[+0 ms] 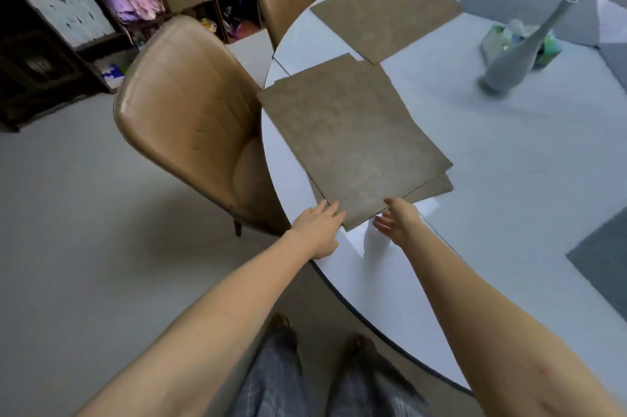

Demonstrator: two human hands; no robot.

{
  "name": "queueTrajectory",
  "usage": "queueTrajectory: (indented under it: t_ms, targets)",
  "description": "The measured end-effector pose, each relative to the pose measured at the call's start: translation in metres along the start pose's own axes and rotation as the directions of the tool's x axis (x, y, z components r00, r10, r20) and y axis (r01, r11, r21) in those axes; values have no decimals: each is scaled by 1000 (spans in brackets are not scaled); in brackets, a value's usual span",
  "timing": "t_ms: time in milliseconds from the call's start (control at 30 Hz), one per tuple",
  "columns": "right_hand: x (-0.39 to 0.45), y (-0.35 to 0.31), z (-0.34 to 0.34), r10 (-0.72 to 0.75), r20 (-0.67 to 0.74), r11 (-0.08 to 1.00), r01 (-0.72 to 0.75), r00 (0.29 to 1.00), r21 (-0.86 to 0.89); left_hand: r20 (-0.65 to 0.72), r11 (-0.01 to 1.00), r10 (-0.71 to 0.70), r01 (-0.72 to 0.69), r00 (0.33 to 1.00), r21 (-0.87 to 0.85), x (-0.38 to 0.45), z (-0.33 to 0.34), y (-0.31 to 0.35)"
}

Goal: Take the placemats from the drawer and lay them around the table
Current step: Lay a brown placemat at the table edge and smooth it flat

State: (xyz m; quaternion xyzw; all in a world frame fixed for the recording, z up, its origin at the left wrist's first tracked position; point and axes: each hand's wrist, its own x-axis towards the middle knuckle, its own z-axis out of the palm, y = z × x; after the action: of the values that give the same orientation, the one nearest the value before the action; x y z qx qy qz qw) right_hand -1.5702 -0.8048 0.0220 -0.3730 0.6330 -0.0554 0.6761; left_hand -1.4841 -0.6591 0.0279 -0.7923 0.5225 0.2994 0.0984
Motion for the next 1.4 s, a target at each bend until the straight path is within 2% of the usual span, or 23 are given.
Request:
queueTrajectory:
  t_ms: [133, 267, 433, 500, 567, 667, 767, 867, 1033, 1167, 1300, 1400]
  targets:
    - [2, 2, 15, 9, -102, 996, 0, 995, 93, 111, 994, 101, -104, 989, 26, 11, 0, -15]
    - [3, -3, 22, 2, -179, 991, 22, 984, 134, 149, 987, 160, -163, 976, 8, 19, -3, -22]
    - [4, -1, 25, -33, -164, 993, 51, 986, 104, 155, 975, 219, -213, 963, -55, 18, -16, -31]
    - [5, 0, 29, -76, -159, 996, 83, 984, 36, 113, 969, 240, -232, 964, -78, 18, -23, -36]
    - [4, 1, 29, -138, -151, 990, 138, 979, -11, 38, 970, 243, -242, 969, -31, 19, -27, -42]
    - [-12, -11, 20, -226, -93, 972, 230, 970, 37, -128, 971, 236, -229, 963, 66, 22, -36, -50]
    - [-31, -25, -1, -317, -107, 938, 328, 942, 109, -260, 934, 325, -266, 909, 238, 29, -50, -42]
    - [-47, -31, -43, -350, -157, 921, 370, 923, 123, -305, 875, 442, -331, 844, 352, 39, -62, -23]
    - [-55, -18, -126, -356, -324, 934, 347, 876, -87, -183, 793, 570, -479, 801, 376, 39, -67, 34]
    - [-59, -5, -179, -369, -399, 925, 289, 839, -247, -152, 725, 645, -537, 749, 431, 31, -53, 93]
    - [-56, 15, -231, -487, -406, 839, 284, 773, -464, -105, 688, 676, -574, 729, 444, 15, -33, 151]
    - [-54, 33, -266, -572, -360, 752, 295, 737, -590, -105, 734, 639, -563, 762, 381, 9, -15, 190]
